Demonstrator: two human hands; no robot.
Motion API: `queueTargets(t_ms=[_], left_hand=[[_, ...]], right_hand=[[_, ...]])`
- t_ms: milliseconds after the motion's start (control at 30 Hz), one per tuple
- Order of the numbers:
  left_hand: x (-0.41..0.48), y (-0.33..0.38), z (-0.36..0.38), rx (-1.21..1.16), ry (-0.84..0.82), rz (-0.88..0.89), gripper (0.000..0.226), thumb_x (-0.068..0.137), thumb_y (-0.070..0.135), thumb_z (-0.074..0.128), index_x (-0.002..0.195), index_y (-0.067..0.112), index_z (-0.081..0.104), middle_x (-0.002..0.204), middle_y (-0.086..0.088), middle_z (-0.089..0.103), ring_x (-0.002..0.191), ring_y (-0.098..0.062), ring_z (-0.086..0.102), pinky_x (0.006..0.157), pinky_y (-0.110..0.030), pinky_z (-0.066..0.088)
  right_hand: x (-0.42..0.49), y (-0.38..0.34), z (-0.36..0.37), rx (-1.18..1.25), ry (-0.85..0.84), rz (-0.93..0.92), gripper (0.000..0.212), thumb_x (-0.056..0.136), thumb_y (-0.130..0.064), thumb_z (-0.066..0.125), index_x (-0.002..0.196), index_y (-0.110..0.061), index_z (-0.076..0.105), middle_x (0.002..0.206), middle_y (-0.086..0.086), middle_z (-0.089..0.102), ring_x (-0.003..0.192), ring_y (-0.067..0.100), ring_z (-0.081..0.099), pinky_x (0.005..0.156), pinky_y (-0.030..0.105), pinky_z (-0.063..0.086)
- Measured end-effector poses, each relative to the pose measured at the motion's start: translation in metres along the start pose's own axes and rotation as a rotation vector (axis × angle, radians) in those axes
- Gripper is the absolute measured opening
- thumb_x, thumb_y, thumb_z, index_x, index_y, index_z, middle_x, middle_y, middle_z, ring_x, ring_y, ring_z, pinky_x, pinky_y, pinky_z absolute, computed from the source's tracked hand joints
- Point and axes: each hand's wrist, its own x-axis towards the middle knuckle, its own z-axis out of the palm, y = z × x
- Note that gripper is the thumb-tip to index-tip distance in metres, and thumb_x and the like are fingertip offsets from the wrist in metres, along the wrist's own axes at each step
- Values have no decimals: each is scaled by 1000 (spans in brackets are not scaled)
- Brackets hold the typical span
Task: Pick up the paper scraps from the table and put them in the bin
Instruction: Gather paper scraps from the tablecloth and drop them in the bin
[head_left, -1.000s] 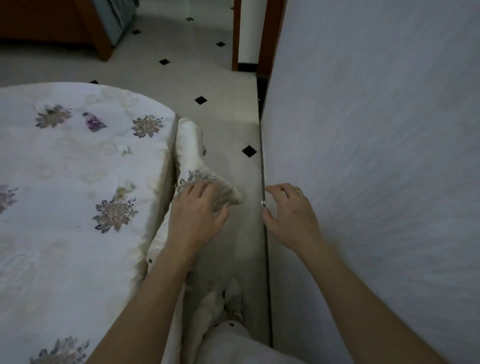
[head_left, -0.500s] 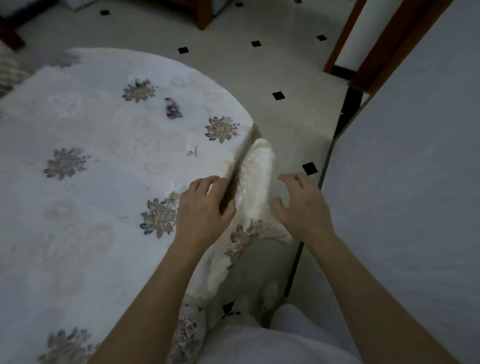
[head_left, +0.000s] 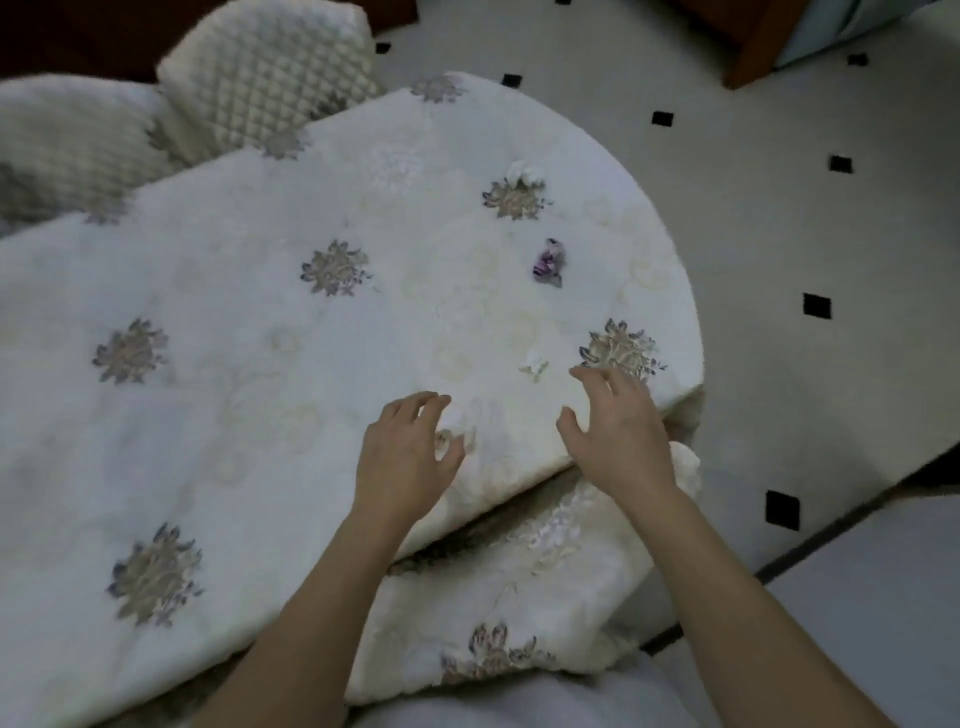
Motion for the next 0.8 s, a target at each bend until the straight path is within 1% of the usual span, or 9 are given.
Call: queueTargets(t_ms=[67, 133, 200, 300, 500, 600, 700, 800], left_hand=[[2, 2, 7, 6, -6, -94, 43, 88, 39, 54, 125, 17, 61, 126, -1, 63, 112, -27, 57, 82, -41, 50], [3, 5, 13, -4, -1, -195, 42, 87, 35, 63, 124, 16, 61, 125, -3, 63, 109, -28, 59, 81, -40, 51], [3, 8, 19, -16, 4, -280, 42, 86, 36, 65, 123, 16, 62, 123, -3, 63, 105, -29, 59, 79, -41, 51], [3, 10, 25, -37, 17, -365, 44, 84, 39, 59, 121, 15, 62, 120, -5, 64, 103, -31, 60, 78, -42, 53], [14, 5, 47, -57, 1, -458, 49, 85, 43, 64, 126, 16, 60, 125, -6, 60, 104, -31, 59, 77, -41, 53], [21, 4, 57, -61, -56, -488, 57, 82, 45, 71, 129, 17, 59, 128, -7, 55, 107, -30, 57, 78, -42, 53], [30, 6, 65, -51, -98, -485, 64, 77, 49, 75, 129, 16, 59, 124, -7, 57, 104, -33, 58, 79, -44, 53], [36, 11, 73, -84, -112, -501, 62, 74, 47, 78, 127, 18, 61, 121, -5, 59, 105, -30, 59, 80, -42, 52]], right_hand=[[23, 10, 3, 9, -60, -46, 40, 83, -21, 64, 121, -10, 60, 112, 13, 61, 105, 34, 54, 86, 44, 46], [43, 19, 5, 8, -128, -104, 40, 83, -20, 64, 121, -10, 60, 111, 13, 60, 104, 34, 55, 83, 44, 48], [60, 28, 11, -12, -194, -172, 40, 83, -20, 63, 121, -9, 60, 109, 14, 61, 102, 36, 56, 81, 44, 48], [83, 39, 19, -60, -270, -250, 39, 85, -23, 62, 123, -12, 59, 110, 12, 62, 99, 33, 58, 80, 42, 48], [112, 54, 40, -130, -377, -350, 42, 87, -36, 65, 123, -15, 57, 111, 10, 62, 92, 31, 59, 72, 40, 49], [120, 56, 51, -146, -426, -361, 48, 86, -45, 65, 124, -17, 55, 109, 9, 60, 90, 31, 60, 68, 40, 50], [127, 59, 61, -176, -484, -376, 53, 87, -51, 62, 128, -19, 52, 110, 7, 59, 93, 30, 59, 67, 39, 51], [134, 63, 71, -216, -525, -401, 53, 86, -54, 60, 127, -22, 50, 107, 4, 59, 93, 27, 58, 67, 37, 49]])
